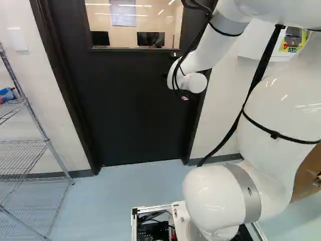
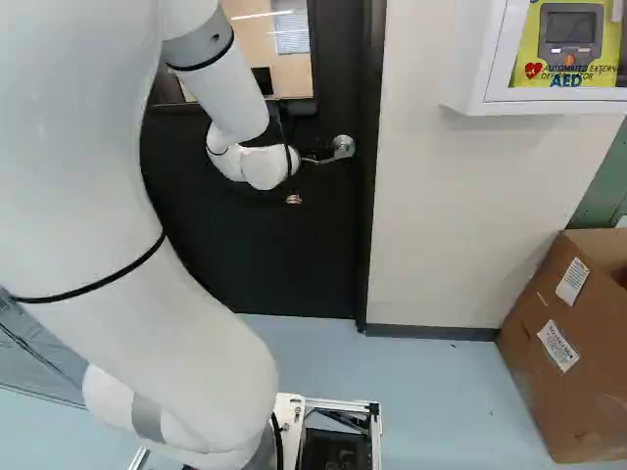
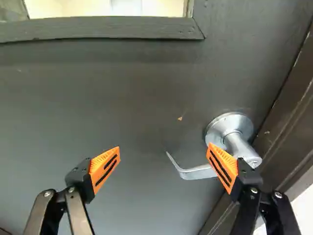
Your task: Open the door and move inside
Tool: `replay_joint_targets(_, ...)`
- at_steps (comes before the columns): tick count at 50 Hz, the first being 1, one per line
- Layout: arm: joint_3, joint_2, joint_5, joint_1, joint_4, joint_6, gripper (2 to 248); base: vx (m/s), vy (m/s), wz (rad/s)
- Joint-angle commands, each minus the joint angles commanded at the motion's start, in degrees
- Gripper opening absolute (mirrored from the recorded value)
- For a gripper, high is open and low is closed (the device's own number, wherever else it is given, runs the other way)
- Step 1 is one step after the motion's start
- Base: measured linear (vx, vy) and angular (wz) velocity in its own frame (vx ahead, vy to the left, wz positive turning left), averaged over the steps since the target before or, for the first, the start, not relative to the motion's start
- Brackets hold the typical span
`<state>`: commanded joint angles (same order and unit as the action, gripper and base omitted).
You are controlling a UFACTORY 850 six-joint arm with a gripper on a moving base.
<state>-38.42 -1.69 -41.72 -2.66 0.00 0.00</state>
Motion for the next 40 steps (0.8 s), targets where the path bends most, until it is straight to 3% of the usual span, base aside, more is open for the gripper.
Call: replay_joint_targets(40,0.66,-4.49,0.0,0.0,0.0,0.0,247,0.0,0.0,0.0)
